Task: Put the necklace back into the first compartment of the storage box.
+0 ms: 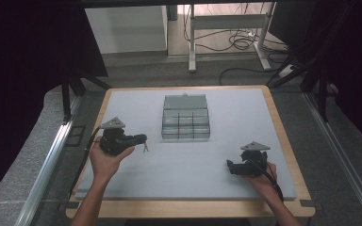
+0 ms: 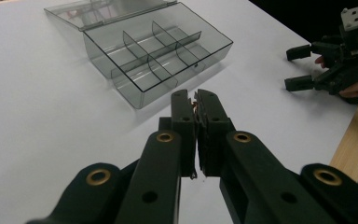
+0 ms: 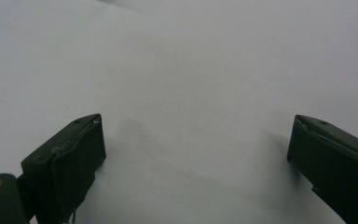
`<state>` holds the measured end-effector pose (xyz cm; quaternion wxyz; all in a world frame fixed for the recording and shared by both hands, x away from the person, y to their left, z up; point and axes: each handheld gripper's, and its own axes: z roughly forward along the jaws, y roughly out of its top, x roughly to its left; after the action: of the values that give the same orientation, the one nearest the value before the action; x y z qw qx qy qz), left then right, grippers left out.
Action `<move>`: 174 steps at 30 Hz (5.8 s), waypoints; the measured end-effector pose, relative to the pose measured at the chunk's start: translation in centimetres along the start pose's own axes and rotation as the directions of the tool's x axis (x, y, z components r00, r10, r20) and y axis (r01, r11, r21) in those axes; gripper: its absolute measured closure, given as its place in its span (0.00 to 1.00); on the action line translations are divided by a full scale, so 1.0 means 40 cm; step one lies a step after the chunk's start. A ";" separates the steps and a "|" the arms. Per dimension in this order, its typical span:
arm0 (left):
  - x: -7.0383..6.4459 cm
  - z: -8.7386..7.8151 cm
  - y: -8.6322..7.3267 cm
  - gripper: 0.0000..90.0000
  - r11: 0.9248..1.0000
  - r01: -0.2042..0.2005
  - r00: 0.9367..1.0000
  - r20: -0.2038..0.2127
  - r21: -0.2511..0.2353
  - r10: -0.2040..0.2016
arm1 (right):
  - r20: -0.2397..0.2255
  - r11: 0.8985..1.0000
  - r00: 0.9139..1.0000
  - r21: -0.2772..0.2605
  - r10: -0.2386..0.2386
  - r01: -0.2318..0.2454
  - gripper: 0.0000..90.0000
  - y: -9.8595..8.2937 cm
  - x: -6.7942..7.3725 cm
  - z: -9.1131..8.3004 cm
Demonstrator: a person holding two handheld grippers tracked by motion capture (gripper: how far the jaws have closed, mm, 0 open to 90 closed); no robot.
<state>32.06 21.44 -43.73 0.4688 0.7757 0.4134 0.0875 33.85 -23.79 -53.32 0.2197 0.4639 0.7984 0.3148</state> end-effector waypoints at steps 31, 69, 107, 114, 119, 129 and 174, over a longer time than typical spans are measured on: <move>0.034 0.009 0.108 0.97 1.000 0.019 1.000 -0.014 0.006 -0.019 | 0.001 1.000 1.000 -0.003 -0.002 0.002 0.04 0.000 0.000 0.001; 0.085 0.161 0.237 0.97 0.997 0.041 0.999 -0.027 0.058 -0.040 | 0.001 1.000 1.000 -0.003 -0.003 0.003 0.04 0.000 0.000 0.001; 0.135 0.384 0.236 0.97 0.991 0.088 0.996 -0.010 0.096 -0.087 | 0.003 1.000 1.000 -0.002 -0.004 0.004 0.04 0.000 0.000 0.001; 0.164 0.398 0.216 0.97 0.989 0.106 0.994 -0.040 0.101 -0.102 | 0.003 1.000 1.000 -0.002 -0.004 0.004 0.04 0.000 0.000 0.001; 0.171 0.414 0.194 0.97 0.988 0.104 0.993 -0.065 0.118 -0.097 | 0.003 1.000 1.000 -0.001 -0.003 0.003 0.04 0.000 0.000 0.001; 0.181 0.431 0.171 0.97 0.983 0.105 0.992 -0.082 0.153 -0.093 | 0.003 1.000 1.000 -0.002 -0.005 0.005 0.04 0.000 0.000 0.002; 0.016 0.078 -0.108 0.36 0.996 -0.021 0.999 -0.048 0.092 0.025 | 0.003 1.000 1.000 -0.001 -0.004 0.004 0.04 0.000 0.000 0.001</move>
<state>31.68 20.79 -49.07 0.4217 0.7986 0.4192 0.0928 33.88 -23.76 -53.35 0.2215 0.4628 0.7989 0.3139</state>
